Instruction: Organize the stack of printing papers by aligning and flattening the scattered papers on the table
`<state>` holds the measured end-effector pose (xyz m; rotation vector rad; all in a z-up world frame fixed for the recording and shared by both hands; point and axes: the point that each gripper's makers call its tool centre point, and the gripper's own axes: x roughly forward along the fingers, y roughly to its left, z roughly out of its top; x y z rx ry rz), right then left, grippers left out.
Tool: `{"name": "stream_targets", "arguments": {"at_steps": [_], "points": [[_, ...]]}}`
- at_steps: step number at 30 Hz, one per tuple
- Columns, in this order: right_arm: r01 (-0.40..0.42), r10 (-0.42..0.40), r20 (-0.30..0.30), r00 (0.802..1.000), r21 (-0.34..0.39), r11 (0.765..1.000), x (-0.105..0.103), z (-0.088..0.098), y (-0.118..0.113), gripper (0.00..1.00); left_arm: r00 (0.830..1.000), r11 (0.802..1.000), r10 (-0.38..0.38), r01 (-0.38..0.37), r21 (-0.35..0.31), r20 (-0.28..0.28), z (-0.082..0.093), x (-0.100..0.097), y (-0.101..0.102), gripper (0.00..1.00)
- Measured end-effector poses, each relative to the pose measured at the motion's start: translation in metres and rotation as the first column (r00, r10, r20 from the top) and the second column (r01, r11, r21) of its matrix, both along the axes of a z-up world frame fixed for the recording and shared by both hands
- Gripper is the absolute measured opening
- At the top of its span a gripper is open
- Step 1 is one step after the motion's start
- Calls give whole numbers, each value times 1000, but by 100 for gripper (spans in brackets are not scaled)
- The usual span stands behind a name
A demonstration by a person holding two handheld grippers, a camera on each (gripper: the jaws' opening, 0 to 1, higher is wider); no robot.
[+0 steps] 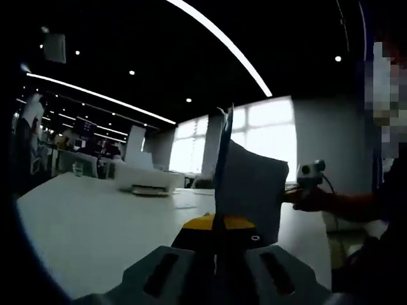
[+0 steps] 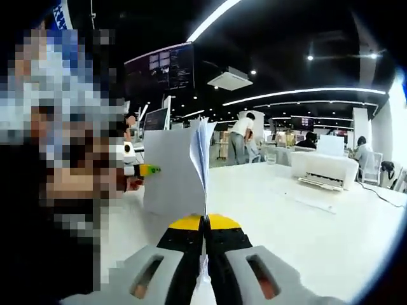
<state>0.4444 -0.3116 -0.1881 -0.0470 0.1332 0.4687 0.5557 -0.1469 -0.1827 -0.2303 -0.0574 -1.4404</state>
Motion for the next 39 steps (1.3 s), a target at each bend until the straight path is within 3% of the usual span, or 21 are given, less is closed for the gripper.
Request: {"name": "stream_targets", "arguments": {"at_steps": [4, 10, 14, 22, 30, 39], "points": [[19, -19, -11, 1000, 1, 1000, -3, 6, -3, 0, 1000, 1000, -6, 6, 22, 6, 6, -4, -4, 6], [23, -23, 7, 1000, 61, 998, -10, 19, 1, 0, 1000, 1000, -20, 20, 20, 14, 17, -14, -10, 6], [37, -38, 9, 999, 54, 998, -8, 20, -2, 0, 1000, 999, -8, 7, 35, 17, 16, -16, -13, 6], [54, -54, -2, 999, 96, 994, -8, 20, -11, 0, 999, 998, -15, 17, 52, -47, 12, -8, -13, 6], [71, -70, -12, 997, 123, 990, -9, 20, -14, 0, 997, 998, -30, 34, 54, -65, 12, -2, -13, 6], [89, -85, -30, 996, 213, 973, -11, 27, -15, 0, 993, 999, -21, 26, 40, -112, 17, 8, -11, 6]]}}
